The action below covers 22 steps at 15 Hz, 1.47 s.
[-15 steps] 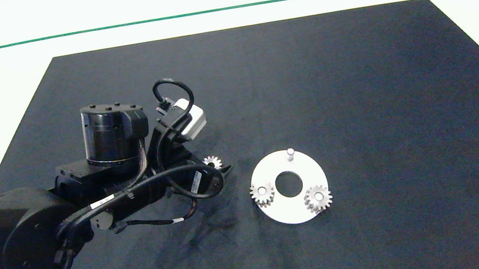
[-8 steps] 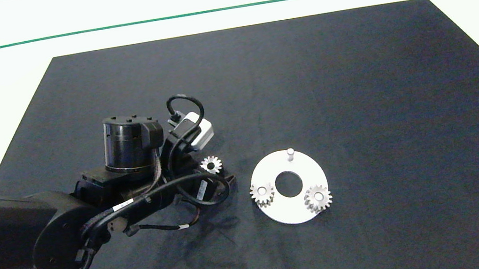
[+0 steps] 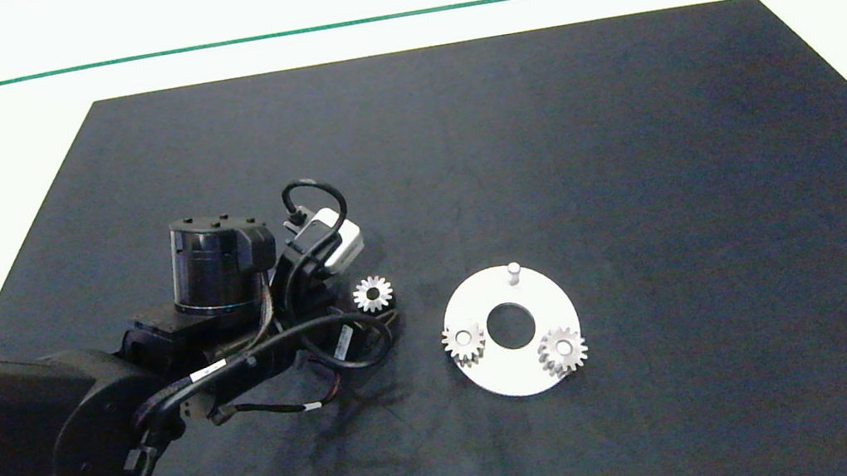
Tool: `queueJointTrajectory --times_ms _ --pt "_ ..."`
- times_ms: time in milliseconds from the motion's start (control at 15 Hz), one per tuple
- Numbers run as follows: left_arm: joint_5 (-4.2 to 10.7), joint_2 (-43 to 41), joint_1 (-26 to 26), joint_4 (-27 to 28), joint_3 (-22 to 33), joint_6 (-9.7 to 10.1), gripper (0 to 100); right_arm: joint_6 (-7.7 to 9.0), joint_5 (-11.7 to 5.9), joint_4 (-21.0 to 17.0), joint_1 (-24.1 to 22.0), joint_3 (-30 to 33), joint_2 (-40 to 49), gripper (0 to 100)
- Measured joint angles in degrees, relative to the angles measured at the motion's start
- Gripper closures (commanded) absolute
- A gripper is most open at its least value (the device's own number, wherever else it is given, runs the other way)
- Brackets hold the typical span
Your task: Install three planetary gears onto the carrier pins
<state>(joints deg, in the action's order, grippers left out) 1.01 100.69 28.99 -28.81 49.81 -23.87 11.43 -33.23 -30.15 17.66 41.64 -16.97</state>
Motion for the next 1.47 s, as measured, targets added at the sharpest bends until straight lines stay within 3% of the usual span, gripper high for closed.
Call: queueJointTrajectory --times_ms 1467 --pt "0.09 0.0 0.6 -0.6 -1.0 0.11 62 0.00 0.02 0.0 0.0 0.1 -0.1 0"
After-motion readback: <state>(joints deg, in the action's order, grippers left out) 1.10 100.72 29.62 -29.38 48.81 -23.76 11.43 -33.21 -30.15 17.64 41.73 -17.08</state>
